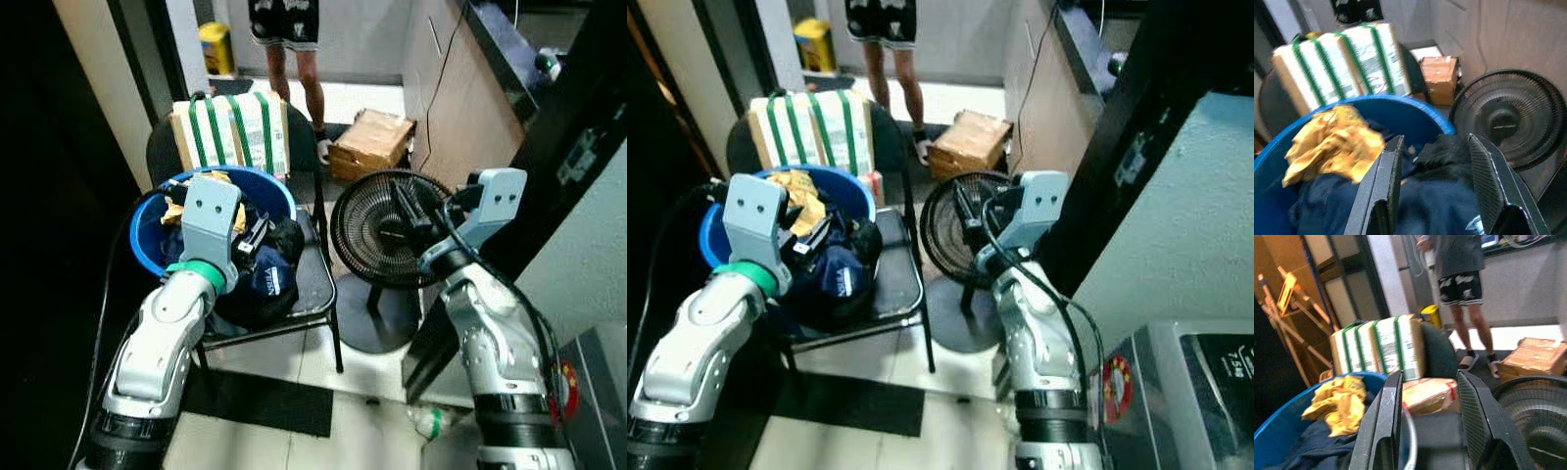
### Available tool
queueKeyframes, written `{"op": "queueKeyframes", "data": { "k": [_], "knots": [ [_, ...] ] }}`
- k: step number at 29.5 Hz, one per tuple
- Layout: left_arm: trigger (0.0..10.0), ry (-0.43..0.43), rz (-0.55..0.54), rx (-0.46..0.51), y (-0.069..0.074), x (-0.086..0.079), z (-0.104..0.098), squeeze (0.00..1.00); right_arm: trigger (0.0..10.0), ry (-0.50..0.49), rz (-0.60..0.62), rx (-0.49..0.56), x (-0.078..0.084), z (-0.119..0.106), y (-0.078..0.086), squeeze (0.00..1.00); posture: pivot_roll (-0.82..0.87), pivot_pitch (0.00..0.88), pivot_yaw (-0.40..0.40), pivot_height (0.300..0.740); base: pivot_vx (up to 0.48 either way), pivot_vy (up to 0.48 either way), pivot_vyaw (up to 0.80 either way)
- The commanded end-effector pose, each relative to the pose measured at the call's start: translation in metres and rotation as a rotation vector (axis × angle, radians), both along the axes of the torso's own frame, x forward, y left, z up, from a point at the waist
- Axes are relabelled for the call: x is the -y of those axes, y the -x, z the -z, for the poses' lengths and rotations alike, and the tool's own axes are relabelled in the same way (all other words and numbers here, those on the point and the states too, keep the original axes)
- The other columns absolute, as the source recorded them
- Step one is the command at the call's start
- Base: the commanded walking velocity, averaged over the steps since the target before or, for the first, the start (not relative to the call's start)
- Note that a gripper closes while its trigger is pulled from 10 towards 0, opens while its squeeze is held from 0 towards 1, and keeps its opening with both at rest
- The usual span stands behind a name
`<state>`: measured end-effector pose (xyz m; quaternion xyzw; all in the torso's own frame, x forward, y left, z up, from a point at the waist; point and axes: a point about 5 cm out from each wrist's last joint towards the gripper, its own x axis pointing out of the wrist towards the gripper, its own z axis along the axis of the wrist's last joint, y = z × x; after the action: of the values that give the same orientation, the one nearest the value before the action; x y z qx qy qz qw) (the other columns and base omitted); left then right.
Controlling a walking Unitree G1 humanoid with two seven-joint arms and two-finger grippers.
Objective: Clothes washing
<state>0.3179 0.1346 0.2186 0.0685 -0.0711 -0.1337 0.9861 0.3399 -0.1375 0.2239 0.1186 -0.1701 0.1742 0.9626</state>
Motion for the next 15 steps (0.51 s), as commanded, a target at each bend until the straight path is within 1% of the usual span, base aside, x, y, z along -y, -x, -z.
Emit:
{"op": "queueKeyframes", "data": {
  "k": [1,11,15],
  "knots": [
    [10.0,0.001,-0.007,-0.013,0.0010,-0.0016,0.0037,0.00,10.0,-0.005,0.002,-0.012,0.0002,0.0038,0.0016,0.00,0.12,0.038,0.056,0.740,0.000,0.000,0.00],
    [10.0,0.005,-0.010,-0.022,0.0017,-0.0030,0.0044,0.00,10.0,-0.009,0.001,-0.019,-0.0008,0.0055,0.0017,0.00,0.12,0.042,0.053,0.740,0.000,0.000,0.00],
    [10.0,0.015,-0.011,-0.022,0.0021,-0.0031,0.0043,0.00,10.0,-0.010,-0.003,-0.021,-0.0020,0.0063,0.0018,0.00,0.12,0.044,0.052,0.740,0.000,0.480,0.00]
  ]
}}
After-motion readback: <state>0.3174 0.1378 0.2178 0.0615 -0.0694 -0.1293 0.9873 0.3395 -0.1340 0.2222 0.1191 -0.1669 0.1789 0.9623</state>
